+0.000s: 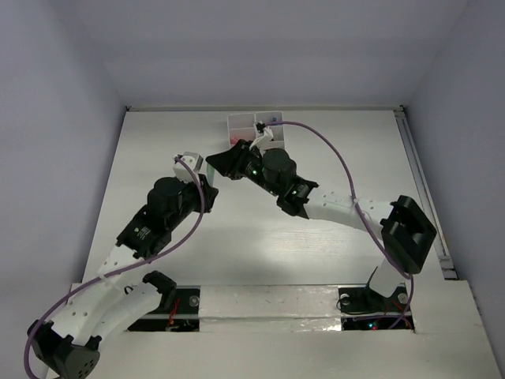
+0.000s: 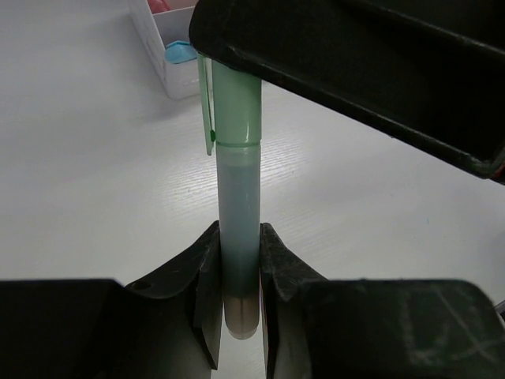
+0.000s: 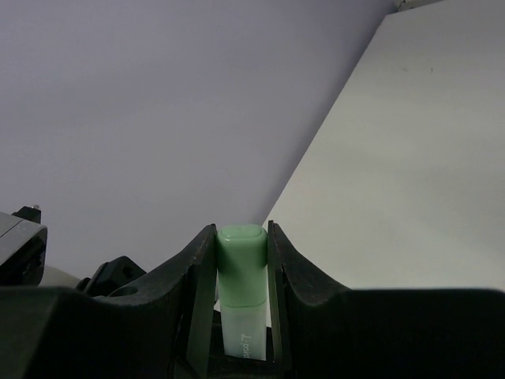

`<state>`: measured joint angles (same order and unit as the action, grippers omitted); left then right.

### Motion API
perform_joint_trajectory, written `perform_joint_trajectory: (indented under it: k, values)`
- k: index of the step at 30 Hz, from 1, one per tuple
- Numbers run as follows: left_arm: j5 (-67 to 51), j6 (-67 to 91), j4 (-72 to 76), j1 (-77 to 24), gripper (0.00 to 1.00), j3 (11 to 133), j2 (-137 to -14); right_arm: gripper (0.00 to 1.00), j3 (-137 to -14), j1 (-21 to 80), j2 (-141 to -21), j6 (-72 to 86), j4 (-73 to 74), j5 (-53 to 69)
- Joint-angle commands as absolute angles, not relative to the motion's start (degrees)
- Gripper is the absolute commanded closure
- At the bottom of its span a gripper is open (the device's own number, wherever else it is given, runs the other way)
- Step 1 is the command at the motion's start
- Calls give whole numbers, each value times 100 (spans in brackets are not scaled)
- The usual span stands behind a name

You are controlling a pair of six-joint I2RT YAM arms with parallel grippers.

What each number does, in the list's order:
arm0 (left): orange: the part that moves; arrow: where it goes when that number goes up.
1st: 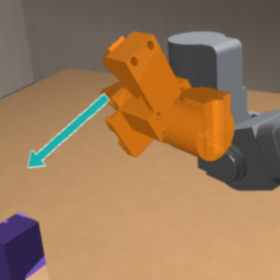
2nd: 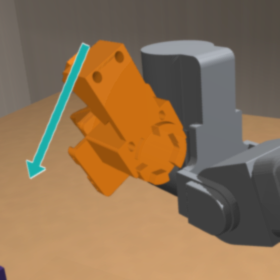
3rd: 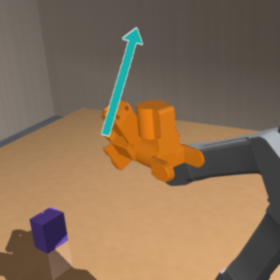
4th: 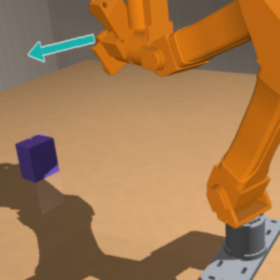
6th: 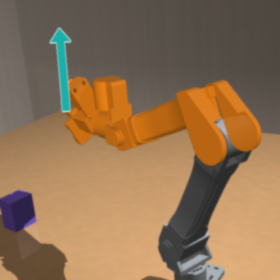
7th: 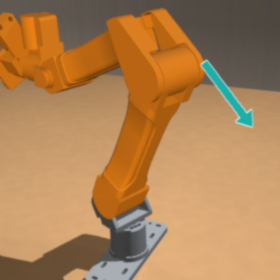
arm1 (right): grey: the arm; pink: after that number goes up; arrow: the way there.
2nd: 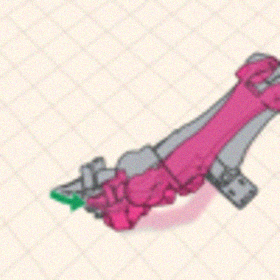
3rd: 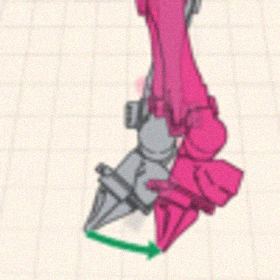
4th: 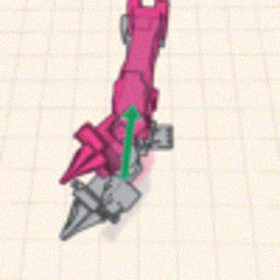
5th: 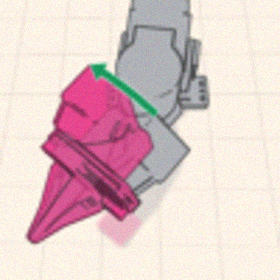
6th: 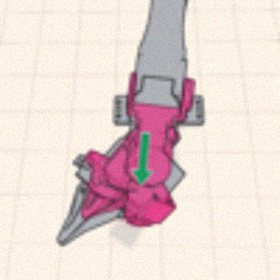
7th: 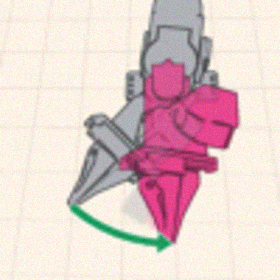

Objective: Sort the stationery into containers
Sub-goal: Close the pen cap on the pen.

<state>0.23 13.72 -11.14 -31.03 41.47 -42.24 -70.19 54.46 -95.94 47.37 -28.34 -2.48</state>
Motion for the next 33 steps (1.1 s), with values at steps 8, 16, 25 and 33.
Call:
perform_joint_trajectory:
  k: [8, 16, 25, 33]
  values:
    - [26, 1134, -202, -3067, 100, 5369, -4552, 100, -6127, 5748, -9220, 4676, -2593, 1222]
    - [158, 1046, -53, -3067, 100, 5765, -4886, 100, -5582, 5810, -9123, 4623, -2706, 1327]
    - [325, 835, -35, -3067, 100, 6512, -5378, 100, -5098, 6196, -9264, 4754, -2899, 1196]
    - [211, 826, 237, -3067, 100, 7312, -5906, 100, -4931, 6469, -9404, 4825, -3006, 1222]
